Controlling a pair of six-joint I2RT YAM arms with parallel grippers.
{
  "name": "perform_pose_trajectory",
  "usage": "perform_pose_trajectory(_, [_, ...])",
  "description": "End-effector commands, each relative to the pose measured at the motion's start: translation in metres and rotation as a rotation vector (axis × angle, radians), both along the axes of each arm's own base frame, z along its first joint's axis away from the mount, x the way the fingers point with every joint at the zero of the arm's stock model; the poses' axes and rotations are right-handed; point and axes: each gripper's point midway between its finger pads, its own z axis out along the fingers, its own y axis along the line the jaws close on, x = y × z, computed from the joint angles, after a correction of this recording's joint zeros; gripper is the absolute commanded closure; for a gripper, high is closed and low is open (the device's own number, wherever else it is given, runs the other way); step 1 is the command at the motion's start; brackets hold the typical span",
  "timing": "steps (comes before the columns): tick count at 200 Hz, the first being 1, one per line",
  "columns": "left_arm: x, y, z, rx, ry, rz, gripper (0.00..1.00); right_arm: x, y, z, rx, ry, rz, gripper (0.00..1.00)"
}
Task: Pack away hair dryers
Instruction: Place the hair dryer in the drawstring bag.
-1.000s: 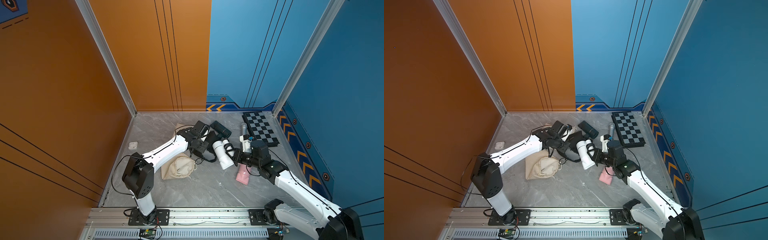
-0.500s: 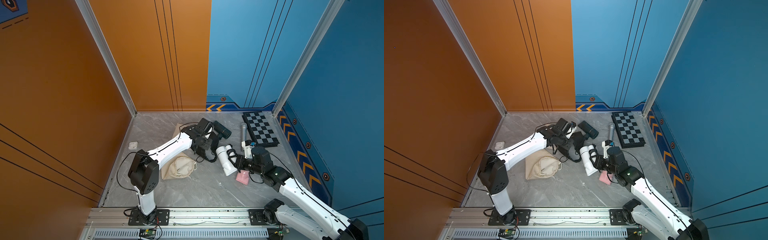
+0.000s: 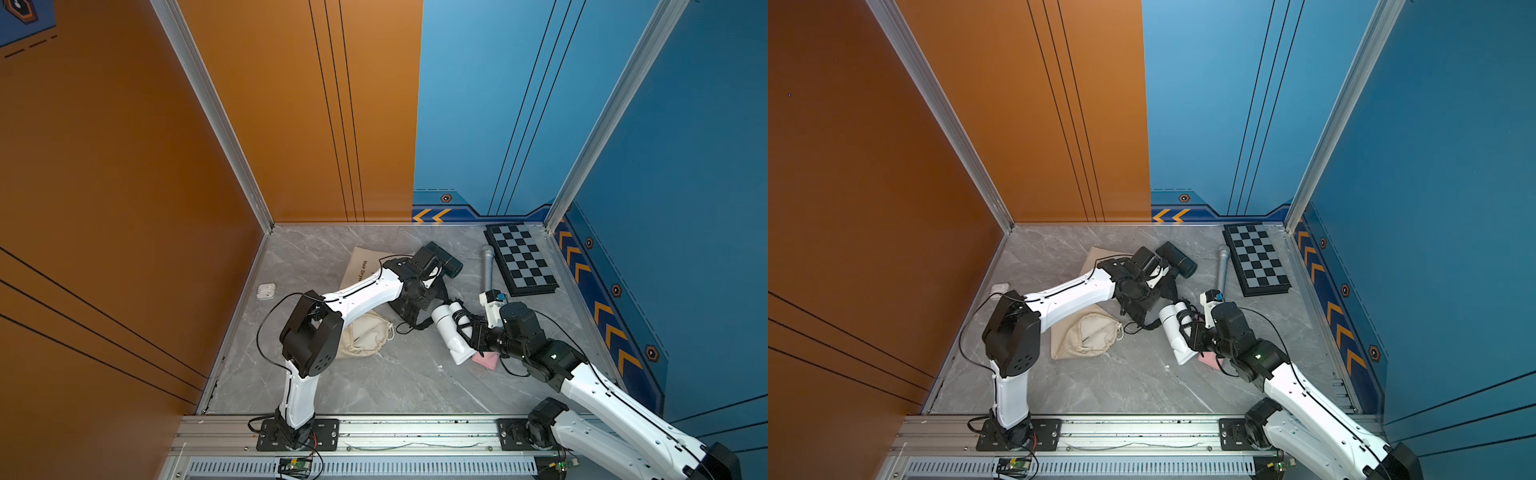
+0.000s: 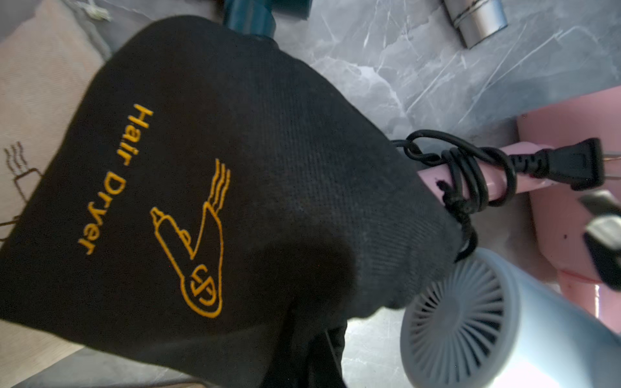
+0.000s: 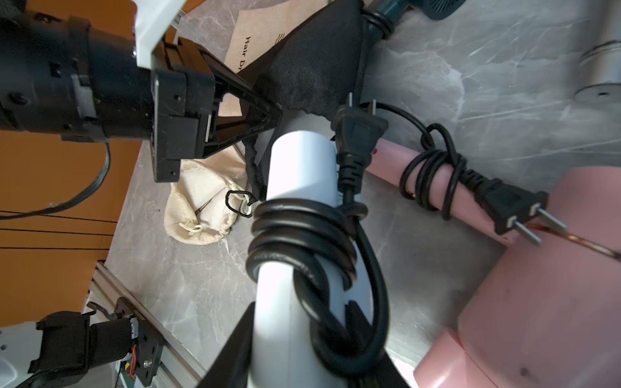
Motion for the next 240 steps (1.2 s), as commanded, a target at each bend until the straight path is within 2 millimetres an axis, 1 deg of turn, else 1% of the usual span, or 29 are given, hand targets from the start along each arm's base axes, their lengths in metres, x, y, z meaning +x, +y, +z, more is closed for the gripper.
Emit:
perform_pose_trajectory(1, [-0.01,-0.008,-0.002,-0.002,0.018,-0.037,1.0,0.004,-0.008,0.021,-0.004,-0.068,-0.014,0.66])
perform_pose_trajectory(21, [-0.01,-0.007,-0.002,0.0,0.019,-0.032,1.0,0.003,-0.006,0.023,0.011,-0.063,-0.008,0.66])
perform_pose_trajectory(48, [-0.006,-0.006,0.005,-0.005,0.0,-0.024,1.0,0.002,-0.004,0.025,0.027,-0.064,-0.004,0.66])
perform_pose_trajectory(85, [-0.001,-0.007,0.016,-0.026,-0.017,-0.014,1.0,-0.001,0.01,0.026,0.084,-0.051,0.017,0.66])
perform_pose_trajectory(120, [0.001,-0.006,0.02,-0.037,-0.022,-0.004,1.0,-0.005,0.024,0.022,0.111,-0.053,0.036,0.66])
perform_pose_trajectory(138, [0.002,-0.006,0.025,-0.047,-0.025,-0.001,1.0,-0.005,0.028,0.015,0.097,-0.034,0.044,0.66])
perform_pose_trajectory(181, [0.004,-0.004,0.037,-0.065,-0.045,0.008,1.0,0.0,0.033,0.007,0.111,-0.024,0.04,0.66])
perform_pose_trajectory(216, [0.004,-0.002,0.041,-0.072,-0.047,0.012,1.0,0.008,0.041,0.006,0.157,-0.021,0.034,0.66])
perform_pose_trajectory(240, [0.002,-0.003,0.043,-0.078,-0.047,0.013,1.0,0.014,0.045,0.0,0.16,-0.01,0.023,0.66])
